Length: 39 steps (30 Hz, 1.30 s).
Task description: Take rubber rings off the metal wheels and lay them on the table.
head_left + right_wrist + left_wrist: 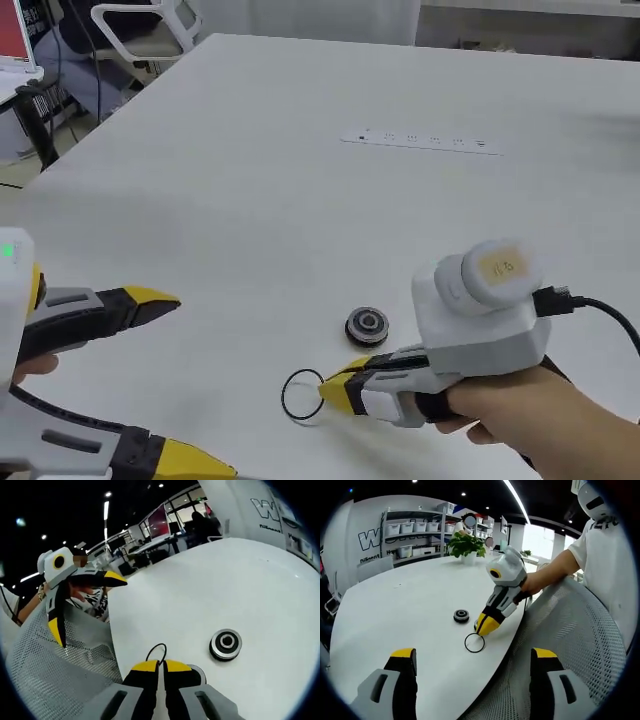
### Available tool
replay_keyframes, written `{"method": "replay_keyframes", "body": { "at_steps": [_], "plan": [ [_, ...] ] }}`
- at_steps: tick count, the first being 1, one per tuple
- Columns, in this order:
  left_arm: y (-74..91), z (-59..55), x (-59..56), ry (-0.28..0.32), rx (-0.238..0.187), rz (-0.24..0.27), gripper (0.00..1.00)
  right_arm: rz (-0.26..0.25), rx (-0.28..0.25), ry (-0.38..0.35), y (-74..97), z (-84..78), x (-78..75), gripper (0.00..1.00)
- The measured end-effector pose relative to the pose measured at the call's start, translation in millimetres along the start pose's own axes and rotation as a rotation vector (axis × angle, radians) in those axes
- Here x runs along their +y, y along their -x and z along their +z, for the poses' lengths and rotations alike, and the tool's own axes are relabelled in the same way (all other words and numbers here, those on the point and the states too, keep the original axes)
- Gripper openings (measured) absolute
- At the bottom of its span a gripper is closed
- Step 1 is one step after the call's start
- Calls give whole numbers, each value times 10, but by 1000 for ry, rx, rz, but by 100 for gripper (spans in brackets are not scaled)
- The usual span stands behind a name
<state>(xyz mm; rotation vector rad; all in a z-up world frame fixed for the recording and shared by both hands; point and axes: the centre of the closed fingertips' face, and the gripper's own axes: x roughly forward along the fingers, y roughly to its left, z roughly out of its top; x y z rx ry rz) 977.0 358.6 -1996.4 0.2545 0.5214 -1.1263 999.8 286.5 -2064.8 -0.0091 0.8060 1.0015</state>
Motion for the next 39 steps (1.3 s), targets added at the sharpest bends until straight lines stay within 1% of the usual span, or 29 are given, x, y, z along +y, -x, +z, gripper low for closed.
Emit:
{"method": "replay_keyframes", "body": {
  "at_steps": [4, 6, 7, 9, 12, 17, 24, 34, 39],
  "plan": [
    [1, 2, 1, 1, -1, 0, 92, -8, -10, 2, 29, 35, -29, 2],
    [2, 2, 1, 4, -3, 0, 92, -11, -18, -15, 49, 65, -43, 2],
    [2, 1, 1, 6, -3, -1, 92, -15, -25, -9, 62, 92, -40, 3],
    [2, 2, 0, 4, -3, -1, 92, -15, -46, 0, 88, 156, -29, 3],
    [2, -2, -2, 6, -2, -3, 92, -7, -79, -15, 129, 246, -22, 4],
    [0, -9, -5, 8, 1, -5, 92, -29, -114, -15, 206, 338, -94, 5],
    [0, -13, -5, 8, 3, -4, 92, -46, -166, -19, 330, 463, -169, 6],
    [-1, -15, -7, 8, 5, -3, 92, -79, -221, -37, 494, 555, -296, 6],
    [-3, -14, -10, 8, 5, -5, 92, -89, -234, -39, 556, 567, -357, 6]
  ]
}}
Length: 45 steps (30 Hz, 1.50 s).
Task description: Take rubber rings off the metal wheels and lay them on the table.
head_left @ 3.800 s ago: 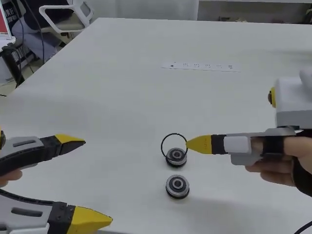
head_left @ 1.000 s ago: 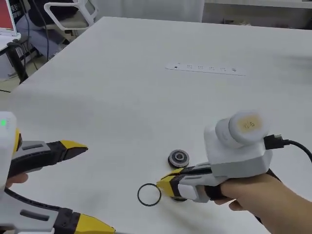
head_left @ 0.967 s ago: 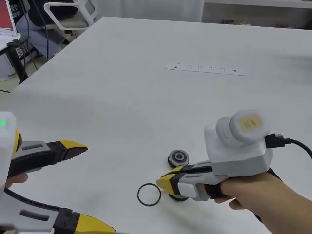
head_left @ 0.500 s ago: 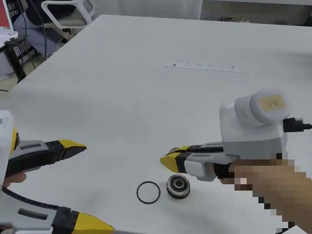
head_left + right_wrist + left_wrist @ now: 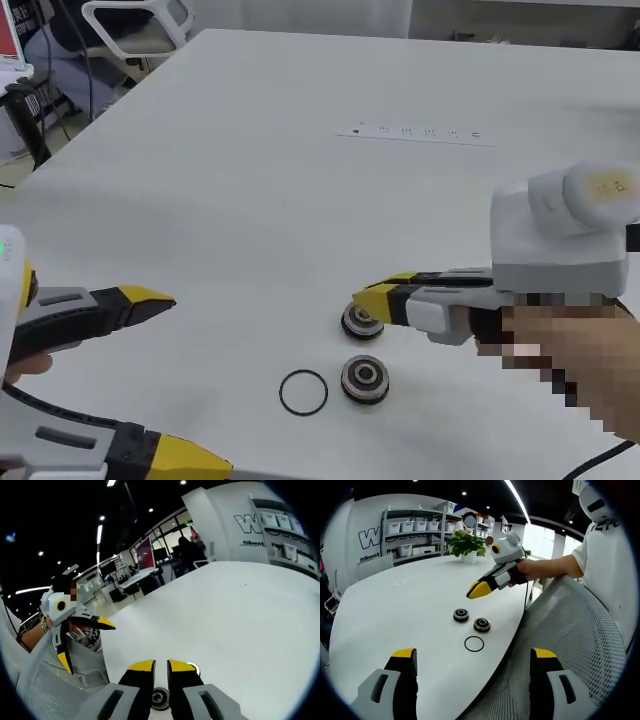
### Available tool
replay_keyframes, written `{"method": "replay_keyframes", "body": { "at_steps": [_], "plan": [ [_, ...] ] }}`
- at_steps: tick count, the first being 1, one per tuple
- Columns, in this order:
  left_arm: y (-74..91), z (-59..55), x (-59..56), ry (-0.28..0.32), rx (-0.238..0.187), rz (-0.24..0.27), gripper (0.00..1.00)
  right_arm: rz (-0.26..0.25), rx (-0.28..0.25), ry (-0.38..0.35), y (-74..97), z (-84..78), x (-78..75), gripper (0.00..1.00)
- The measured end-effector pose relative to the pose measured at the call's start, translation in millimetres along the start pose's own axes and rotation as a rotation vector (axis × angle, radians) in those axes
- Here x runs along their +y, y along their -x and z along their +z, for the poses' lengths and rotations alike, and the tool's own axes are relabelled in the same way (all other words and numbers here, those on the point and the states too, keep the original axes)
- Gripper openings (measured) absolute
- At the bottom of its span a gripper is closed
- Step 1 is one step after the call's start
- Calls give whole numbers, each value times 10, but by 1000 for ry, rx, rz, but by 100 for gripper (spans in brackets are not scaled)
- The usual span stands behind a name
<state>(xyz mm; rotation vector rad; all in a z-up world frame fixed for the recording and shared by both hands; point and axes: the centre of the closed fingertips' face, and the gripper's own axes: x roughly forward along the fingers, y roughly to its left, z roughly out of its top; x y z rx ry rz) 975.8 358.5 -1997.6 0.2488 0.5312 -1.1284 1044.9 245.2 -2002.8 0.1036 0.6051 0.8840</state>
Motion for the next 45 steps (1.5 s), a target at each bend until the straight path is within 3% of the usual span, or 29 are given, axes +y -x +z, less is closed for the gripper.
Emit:
{"method": "replay_keyframes", "body": {
  "at_steps": [18, 30, 33, 36, 41, 45],
  "plan": [
    [0, -14, -2, -1, 8, -6, 91, 5, -4, -14, 152, -19, -90, 8],
    [3, -12, -3, 2, 4, -7, 91, 19, 77, 40, 184, -200, -126, 11],
    [2, -14, -6, 3, 4, -9, 91, 47, 104, 66, 178, -260, -80, 12],
    [2, -18, -7, 2, 6, -9, 91, 56, 165, 123, 175, -373, -65, 13],
    [5, -17, -6, 4, 5, -9, 91, 67, 221, 186, 156, -484, -64, 17],
    [6, -16, -9, 4, 4, -11, 91, 110, 284, 236, 151, -613, -1, 17]
  ]
}}
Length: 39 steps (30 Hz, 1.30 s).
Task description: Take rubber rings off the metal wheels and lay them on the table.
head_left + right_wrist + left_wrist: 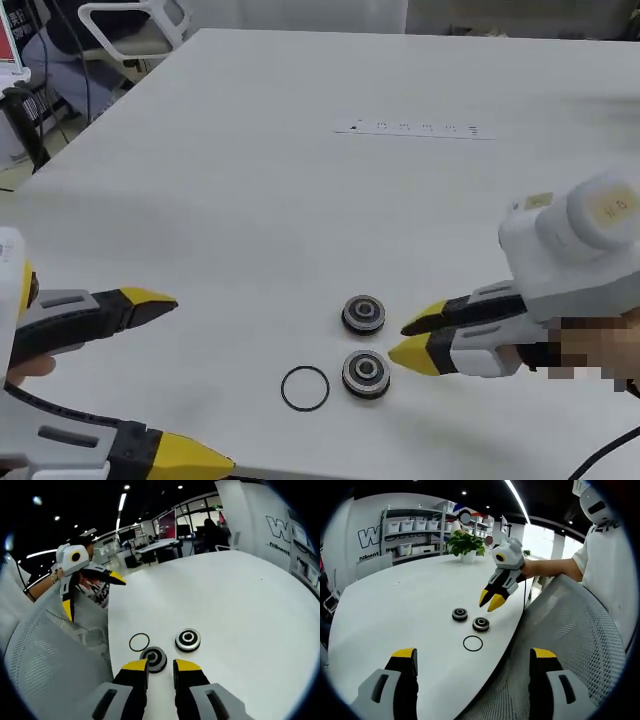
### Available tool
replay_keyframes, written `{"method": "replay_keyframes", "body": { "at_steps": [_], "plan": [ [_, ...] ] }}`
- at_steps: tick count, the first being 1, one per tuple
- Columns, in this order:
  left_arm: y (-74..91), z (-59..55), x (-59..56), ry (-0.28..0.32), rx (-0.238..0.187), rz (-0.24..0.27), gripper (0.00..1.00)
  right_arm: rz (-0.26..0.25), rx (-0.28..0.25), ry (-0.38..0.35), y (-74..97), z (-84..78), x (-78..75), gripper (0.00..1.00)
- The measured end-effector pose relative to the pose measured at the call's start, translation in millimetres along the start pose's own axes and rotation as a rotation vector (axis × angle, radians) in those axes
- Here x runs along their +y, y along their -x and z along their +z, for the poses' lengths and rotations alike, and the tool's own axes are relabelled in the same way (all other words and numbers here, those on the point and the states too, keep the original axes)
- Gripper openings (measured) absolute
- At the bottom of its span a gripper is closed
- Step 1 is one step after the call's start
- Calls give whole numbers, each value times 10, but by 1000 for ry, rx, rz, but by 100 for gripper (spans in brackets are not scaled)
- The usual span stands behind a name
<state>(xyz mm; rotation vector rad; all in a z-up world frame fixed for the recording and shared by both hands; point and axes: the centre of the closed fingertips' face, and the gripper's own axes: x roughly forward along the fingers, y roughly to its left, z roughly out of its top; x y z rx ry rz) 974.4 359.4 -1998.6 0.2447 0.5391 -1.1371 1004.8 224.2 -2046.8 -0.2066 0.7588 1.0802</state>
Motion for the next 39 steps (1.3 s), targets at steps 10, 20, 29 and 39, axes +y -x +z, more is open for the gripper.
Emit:
{"method": "replay_keyframes", "body": {
  "at_steps": [10, 20, 29, 39],
  "plan": [
    [4, 40, -4, 11, -24, -6, 91, 30, 90, 113, -61, -167, 82, 30],
    [4, 61, -20, 11, -33, -14, 91, 58, 103, 164, -118, -213, 144, 35],
    [-4, 257, -82, -88, -18, -28, 89, 63, 128, 167, -143, -279, 160, 35],
    [-130, 615, -258, -191, -38, -104, 87, 54, 109, 148, -156, -269, 135, 34]
  ]
}}
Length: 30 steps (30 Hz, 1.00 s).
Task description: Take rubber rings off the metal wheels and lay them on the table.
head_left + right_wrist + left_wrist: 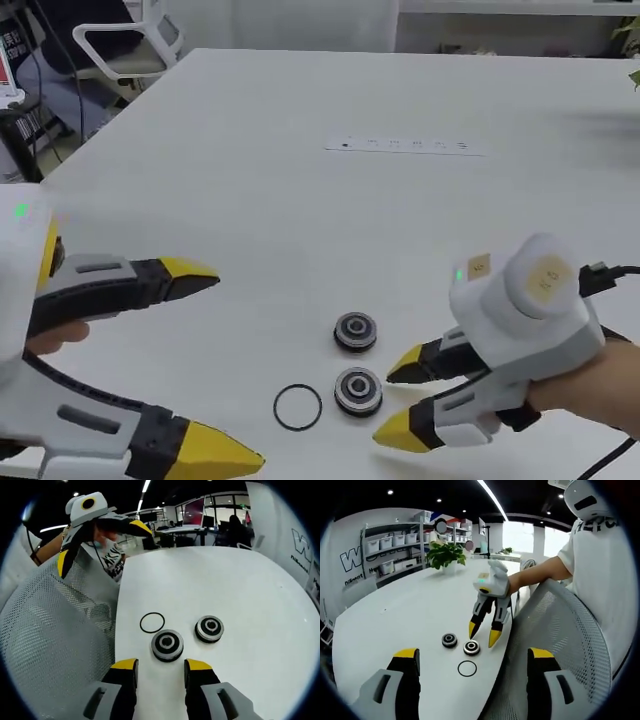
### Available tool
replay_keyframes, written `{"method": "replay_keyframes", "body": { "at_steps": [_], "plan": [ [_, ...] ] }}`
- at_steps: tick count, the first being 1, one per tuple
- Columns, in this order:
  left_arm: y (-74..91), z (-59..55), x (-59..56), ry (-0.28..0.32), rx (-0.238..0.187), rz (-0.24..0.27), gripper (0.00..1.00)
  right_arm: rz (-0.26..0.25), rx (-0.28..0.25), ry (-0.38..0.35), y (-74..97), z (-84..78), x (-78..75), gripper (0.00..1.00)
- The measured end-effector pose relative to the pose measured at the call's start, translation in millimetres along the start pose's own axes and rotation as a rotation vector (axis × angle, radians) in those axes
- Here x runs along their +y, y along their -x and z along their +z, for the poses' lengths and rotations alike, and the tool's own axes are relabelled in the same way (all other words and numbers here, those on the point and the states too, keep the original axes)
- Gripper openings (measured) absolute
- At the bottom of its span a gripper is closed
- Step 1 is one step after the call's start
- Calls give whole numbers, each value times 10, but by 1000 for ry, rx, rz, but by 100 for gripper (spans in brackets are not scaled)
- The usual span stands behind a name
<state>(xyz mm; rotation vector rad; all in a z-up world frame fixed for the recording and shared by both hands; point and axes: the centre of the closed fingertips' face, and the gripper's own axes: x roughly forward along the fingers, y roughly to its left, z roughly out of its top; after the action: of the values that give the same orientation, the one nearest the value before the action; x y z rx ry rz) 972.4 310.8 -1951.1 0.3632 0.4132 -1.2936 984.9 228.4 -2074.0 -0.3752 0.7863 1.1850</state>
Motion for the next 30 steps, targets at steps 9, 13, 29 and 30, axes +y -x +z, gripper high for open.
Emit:
{"method": "replay_keyframes", "body": {
  "at_steps": [9, 13, 29, 30],
  "plan": [
    [-255, 364, -37, -107, -51, -81, 79, -3, -15, -13, -10, 20, -10, 33],
    [-409, 425, 1, -166, -44, -97, 77, -6, -17, -16, -7, 19, -14, 33],
    [-866, 363, 110, -256, -75, -123, 64, -5, -22, -22, -19, 20, -9, 32],
    [-888, 327, 109, -257, -79, -125, 63, -6, -26, -25, -19, 27, -12, 32]
  ]
}}
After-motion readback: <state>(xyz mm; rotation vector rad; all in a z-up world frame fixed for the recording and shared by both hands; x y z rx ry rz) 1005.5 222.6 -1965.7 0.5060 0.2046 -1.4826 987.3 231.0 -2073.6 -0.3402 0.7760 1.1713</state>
